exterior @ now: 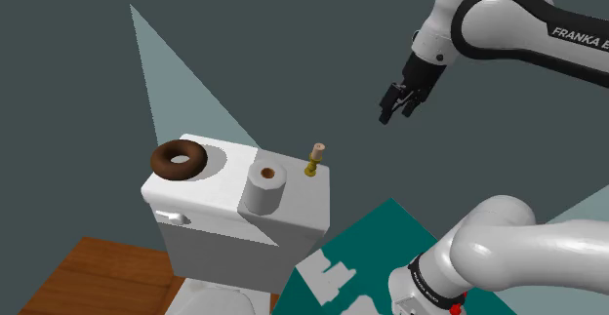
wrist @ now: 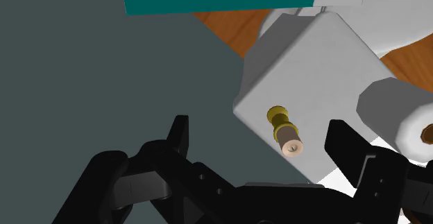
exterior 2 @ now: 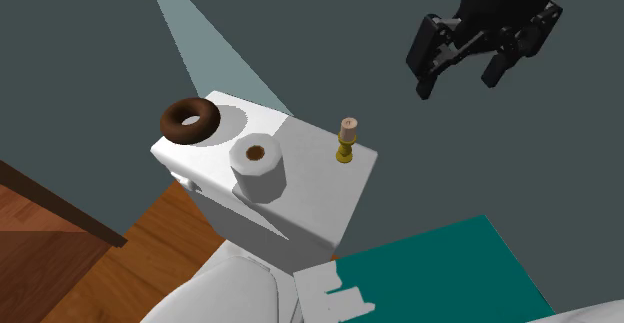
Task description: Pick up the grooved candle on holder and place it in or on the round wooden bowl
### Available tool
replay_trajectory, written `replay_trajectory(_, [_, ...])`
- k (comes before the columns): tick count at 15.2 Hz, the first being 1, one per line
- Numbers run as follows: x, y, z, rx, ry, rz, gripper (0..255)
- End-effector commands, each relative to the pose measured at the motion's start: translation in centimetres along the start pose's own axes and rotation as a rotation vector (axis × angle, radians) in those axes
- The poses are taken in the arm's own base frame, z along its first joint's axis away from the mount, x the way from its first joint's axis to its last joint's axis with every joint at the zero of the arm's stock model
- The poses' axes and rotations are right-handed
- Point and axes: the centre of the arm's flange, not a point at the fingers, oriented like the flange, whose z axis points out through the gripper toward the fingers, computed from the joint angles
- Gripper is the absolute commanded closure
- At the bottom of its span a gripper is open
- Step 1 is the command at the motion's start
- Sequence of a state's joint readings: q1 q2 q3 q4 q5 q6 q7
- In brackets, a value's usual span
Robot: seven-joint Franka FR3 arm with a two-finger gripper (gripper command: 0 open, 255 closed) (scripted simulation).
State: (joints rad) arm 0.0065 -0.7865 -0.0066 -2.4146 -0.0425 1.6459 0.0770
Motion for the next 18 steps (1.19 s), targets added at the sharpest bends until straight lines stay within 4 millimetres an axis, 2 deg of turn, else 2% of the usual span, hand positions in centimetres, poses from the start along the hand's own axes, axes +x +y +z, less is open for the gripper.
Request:
replay_trajectory(1, [0.0,0.0,0.0,0.0,0.0,0.0,0])
replay_trajectory(18, [10.8,-8.0,16.5,0.073,0.095,-0.068,0])
